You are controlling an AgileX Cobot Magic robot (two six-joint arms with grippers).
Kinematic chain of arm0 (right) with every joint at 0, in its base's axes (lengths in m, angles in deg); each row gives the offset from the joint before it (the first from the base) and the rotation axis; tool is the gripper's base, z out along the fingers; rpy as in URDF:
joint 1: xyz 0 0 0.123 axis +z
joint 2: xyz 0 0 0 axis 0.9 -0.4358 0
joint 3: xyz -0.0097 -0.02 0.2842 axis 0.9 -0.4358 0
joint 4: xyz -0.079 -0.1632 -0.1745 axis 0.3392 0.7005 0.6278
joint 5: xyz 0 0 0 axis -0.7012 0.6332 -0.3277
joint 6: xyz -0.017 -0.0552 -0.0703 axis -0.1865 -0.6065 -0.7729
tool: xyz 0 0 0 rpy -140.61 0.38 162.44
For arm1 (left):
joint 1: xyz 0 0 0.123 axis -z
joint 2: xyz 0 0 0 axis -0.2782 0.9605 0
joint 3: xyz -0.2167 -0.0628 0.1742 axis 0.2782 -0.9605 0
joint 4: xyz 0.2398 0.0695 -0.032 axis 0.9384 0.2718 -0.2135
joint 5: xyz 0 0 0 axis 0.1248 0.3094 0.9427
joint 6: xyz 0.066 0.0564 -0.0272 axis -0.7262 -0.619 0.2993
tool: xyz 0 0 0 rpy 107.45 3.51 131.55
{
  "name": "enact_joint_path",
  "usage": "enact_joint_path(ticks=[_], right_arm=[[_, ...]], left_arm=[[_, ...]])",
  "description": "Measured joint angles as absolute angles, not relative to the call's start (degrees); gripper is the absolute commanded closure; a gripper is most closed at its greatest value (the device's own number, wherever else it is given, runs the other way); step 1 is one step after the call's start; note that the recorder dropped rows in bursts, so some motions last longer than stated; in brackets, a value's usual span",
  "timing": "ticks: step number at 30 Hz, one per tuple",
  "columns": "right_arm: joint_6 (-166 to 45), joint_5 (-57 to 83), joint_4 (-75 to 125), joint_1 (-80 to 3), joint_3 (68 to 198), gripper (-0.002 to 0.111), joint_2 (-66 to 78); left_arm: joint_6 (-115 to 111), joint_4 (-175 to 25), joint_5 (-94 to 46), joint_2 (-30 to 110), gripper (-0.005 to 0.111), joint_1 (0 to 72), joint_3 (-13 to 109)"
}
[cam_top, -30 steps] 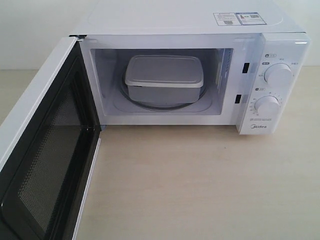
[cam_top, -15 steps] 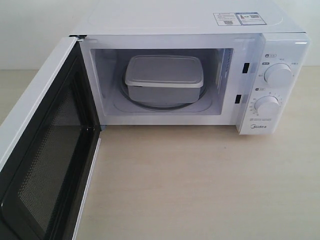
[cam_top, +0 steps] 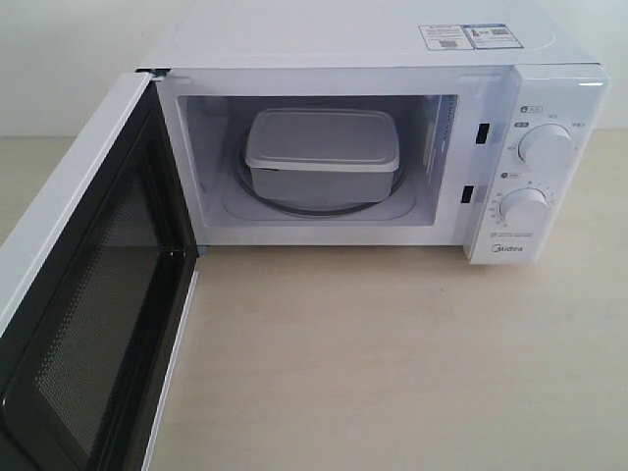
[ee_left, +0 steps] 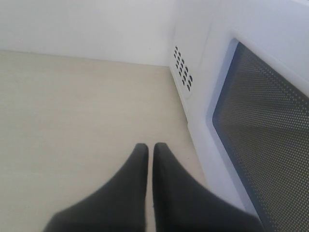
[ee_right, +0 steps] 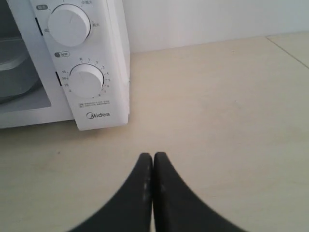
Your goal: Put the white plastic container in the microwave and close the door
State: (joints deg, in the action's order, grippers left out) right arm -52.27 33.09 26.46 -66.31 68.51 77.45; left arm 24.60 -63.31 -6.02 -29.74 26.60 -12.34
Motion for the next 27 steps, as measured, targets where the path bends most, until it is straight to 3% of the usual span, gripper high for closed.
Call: enact_joint_path(ticks=[27], right_arm=[[-57.53,33.93,25.55,-60.81,68.36,0.108,77.45]], left_arm=[[24.6,-63.31,-6.02,-29.74,0.102,26.6,-12.34]])
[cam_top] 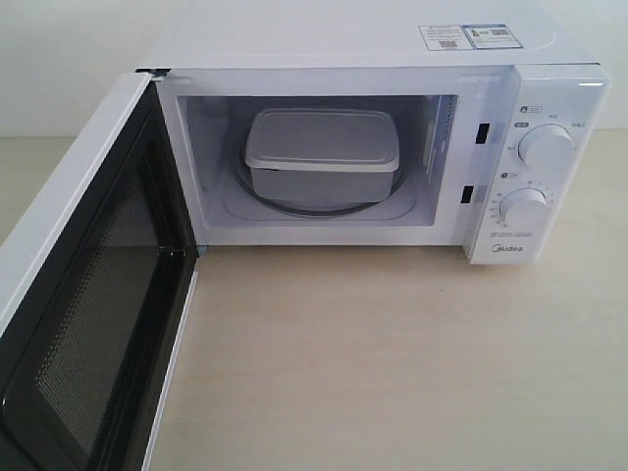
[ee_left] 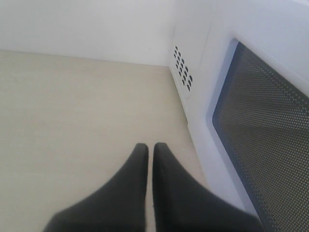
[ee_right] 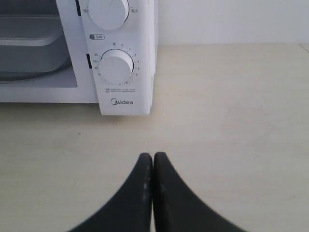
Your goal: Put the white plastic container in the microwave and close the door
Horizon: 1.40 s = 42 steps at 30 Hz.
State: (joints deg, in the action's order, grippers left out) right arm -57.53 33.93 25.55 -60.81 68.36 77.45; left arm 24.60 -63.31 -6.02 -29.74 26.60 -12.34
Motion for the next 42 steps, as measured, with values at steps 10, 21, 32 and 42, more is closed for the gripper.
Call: enact_joint_path(ticks=[10,21,32,42], right_arm=[[-57.53,33.93,25.55,-60.81,68.36,0.108,77.45],[-57.53,33.93,25.55,-60.81,68.36,0.108,77.45],[-57.53,33.93,25.55,-60.73,68.36,0.108,77.45],[-57.53,33.93,25.55,-60.73,68.36,0.108,77.45]], left_arm=[[24.6,-63.31,-6.02,-29.74,0.102,26.6,-12.34],[24.6,-63.31,-6.02,-29.74,0.102,26.6,-12.34],[24.6,-63.31,-1.31,-29.74,0.102,26.6,-9.04],[24.6,-62.36,5.91,-29.95,0.102,26.6,9.85]])
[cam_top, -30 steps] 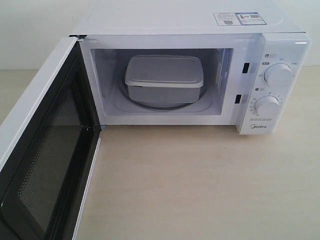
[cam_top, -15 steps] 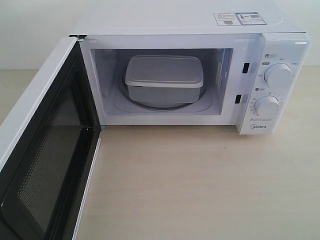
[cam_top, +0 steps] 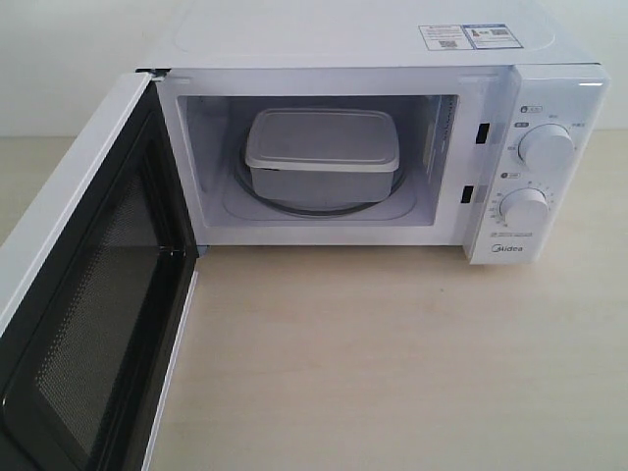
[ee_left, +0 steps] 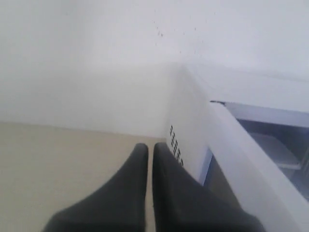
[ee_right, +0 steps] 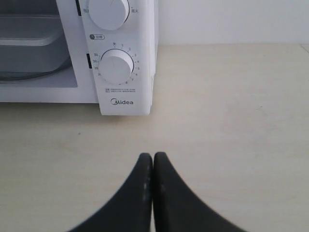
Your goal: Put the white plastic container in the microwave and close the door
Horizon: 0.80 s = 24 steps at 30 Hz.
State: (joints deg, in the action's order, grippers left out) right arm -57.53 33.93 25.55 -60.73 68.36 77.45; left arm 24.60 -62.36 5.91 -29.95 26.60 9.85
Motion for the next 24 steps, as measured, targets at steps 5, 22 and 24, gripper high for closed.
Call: enact_joint_path(ticks=[5,22,24], right_arm=[[-57.53,33.93,25.55,-60.73,68.36,0.108,77.45],[-57.53,33.93,25.55,-60.73,68.36,0.108,77.45],[-57.53,33.93,25.55,-60.73,68.36,0.108,77.45]], left_arm=[[24.6,-65.18,5.13,-29.95,0.102,26.6,12.71],[24.93,-73.93,5.4,-29.95,0.102,26.6,17.11],[22.05,-75.31,8.74,-30.06,0.102,26.6,19.28]])
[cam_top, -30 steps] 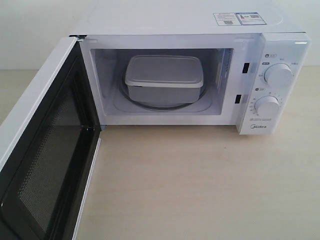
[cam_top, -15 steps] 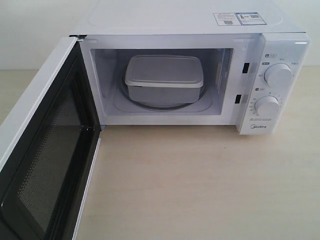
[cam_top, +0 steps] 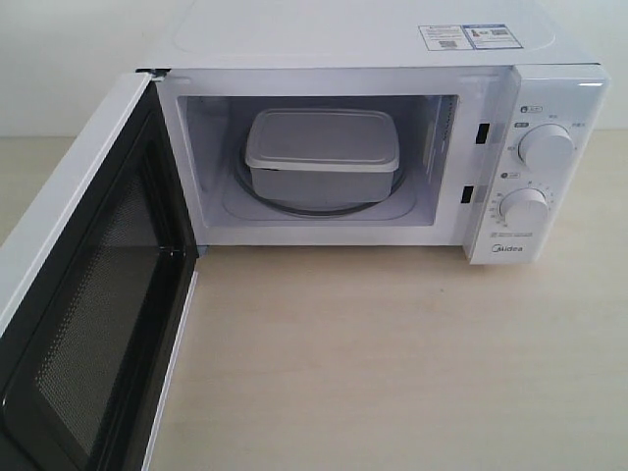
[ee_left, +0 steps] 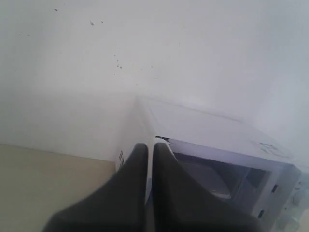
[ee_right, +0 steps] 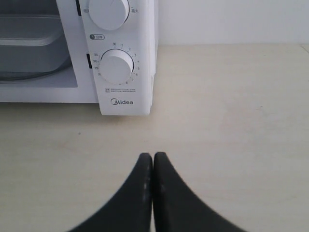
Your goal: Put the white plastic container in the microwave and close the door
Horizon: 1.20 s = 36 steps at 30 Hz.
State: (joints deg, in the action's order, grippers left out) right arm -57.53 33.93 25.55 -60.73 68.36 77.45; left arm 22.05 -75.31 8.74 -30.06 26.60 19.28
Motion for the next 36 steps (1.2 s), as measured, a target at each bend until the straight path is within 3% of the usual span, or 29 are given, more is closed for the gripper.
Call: enact_joint_path(ticks=[5,13,36], right_arm=[[-57.53,33.93,25.55,-60.73,68.36,0.108,77.45],[-57.53,33.93,25.55,-60.73,68.36,0.108,77.45],[-57.53,33.93,25.55,-60.73,68.36,0.108,77.45]], left_arm=[[17.45,-75.39,20.29,-27.97,0.102,26.6,27.45],[9.21,-72.89,43.68,-12.19,0.102,26.6,38.85],[-11.62,-84.53,42.08,23.28,0.102,26.6,40.48]])
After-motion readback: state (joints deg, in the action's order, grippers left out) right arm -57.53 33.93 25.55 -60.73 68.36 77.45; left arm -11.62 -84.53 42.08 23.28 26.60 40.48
